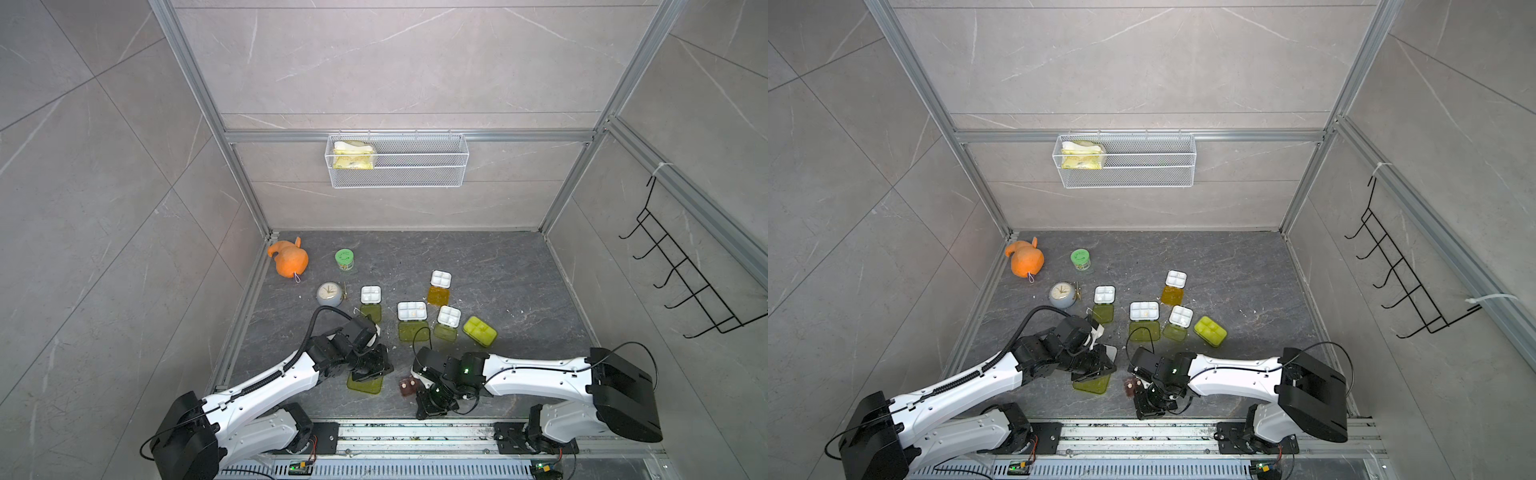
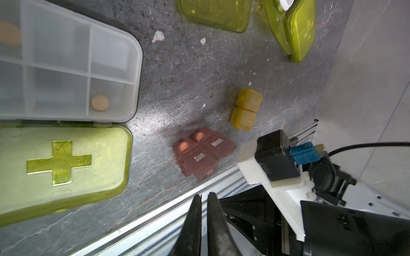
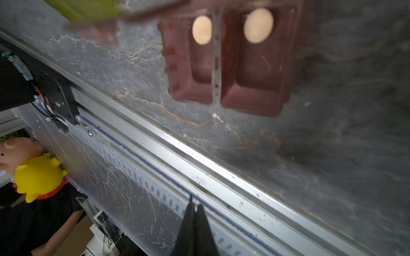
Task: Close pillboxes
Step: Close the lid on the pillbox.
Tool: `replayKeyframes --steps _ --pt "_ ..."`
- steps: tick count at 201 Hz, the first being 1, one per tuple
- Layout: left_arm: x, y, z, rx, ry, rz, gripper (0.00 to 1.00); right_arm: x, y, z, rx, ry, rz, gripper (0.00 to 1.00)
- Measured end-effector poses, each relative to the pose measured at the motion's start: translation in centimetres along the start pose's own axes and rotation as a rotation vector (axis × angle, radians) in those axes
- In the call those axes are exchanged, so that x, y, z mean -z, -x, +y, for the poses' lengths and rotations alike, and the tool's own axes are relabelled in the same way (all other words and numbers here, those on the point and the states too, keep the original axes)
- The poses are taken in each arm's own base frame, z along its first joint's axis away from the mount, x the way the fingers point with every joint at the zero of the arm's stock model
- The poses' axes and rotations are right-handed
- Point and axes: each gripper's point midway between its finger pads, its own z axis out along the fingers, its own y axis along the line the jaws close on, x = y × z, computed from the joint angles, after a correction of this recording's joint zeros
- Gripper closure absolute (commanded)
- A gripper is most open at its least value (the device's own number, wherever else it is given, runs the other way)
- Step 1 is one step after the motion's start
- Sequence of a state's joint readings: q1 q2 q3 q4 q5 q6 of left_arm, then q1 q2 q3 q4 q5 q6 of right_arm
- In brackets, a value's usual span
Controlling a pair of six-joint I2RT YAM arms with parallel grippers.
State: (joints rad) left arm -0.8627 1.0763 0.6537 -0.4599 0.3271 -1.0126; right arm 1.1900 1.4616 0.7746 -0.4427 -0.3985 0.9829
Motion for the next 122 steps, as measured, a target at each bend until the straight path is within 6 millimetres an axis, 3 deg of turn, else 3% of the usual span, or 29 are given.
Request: replayKeyframes --steps 122 --pt "-4.1 -1.3 0.6 -0.026 0.059 0.052 1.00 -0.8 1.8 -1.0 -0.031 -0.047 -0.070 1.00"
